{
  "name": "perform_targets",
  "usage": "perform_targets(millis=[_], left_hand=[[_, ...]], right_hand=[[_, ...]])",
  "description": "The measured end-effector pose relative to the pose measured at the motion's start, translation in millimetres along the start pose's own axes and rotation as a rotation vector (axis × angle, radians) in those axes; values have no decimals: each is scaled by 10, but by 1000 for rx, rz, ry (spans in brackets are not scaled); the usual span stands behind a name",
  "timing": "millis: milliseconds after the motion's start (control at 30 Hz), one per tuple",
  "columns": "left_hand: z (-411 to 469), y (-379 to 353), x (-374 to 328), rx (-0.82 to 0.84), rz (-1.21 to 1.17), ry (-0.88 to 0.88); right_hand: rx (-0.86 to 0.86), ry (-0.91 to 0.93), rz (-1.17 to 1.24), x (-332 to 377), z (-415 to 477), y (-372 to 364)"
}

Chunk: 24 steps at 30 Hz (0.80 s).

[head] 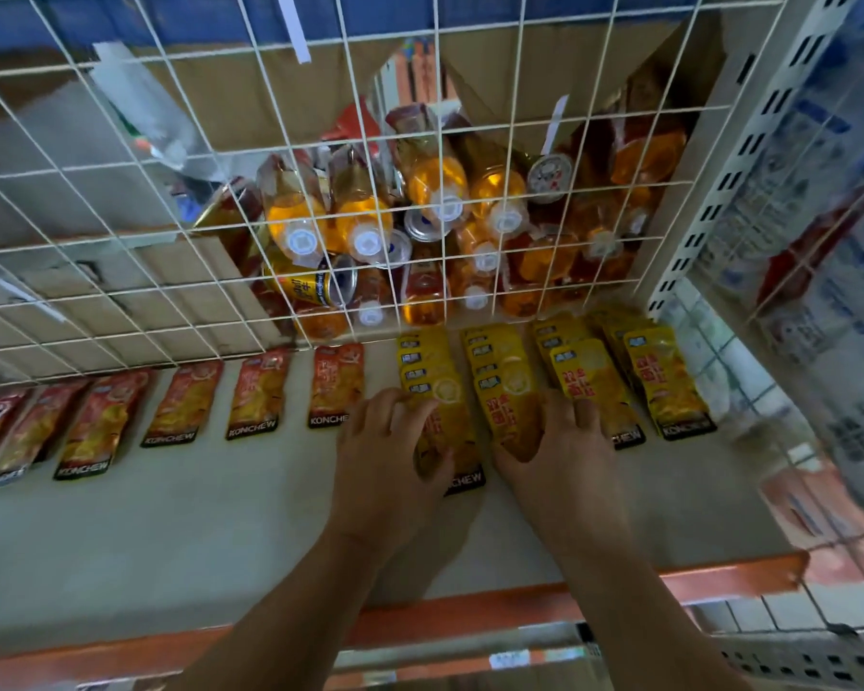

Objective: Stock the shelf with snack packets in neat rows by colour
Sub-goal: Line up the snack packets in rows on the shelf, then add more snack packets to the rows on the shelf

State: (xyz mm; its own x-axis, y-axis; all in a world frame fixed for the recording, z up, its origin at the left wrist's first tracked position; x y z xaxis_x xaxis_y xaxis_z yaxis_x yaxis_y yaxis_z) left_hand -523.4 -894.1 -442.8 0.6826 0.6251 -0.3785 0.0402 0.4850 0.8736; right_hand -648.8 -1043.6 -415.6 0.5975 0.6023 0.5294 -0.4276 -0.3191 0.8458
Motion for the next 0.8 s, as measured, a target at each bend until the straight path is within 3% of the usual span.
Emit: perform_targets(millis=[300,800], left_hand=[[-18,-17,-16,-15,109,0],[-28,-33,11,-20,99,55]], right_hand=[[8,18,8,-12,42,-18],[35,23,42,-45,54,-7]])
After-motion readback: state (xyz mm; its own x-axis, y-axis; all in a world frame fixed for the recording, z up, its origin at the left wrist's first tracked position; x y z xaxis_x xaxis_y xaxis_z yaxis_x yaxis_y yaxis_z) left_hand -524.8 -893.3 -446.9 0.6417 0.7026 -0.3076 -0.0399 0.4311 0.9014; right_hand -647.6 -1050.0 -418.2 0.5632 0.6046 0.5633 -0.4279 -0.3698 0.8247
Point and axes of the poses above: each hand's wrist, its own z-axis towards the middle knuckle, its own y-axis out of the back of the hand, x = y × z, the point moved 1 cm from there along z, towards the middle knuckle, and after that the axes turned 4 degrees about y, right-handed, at the moved point
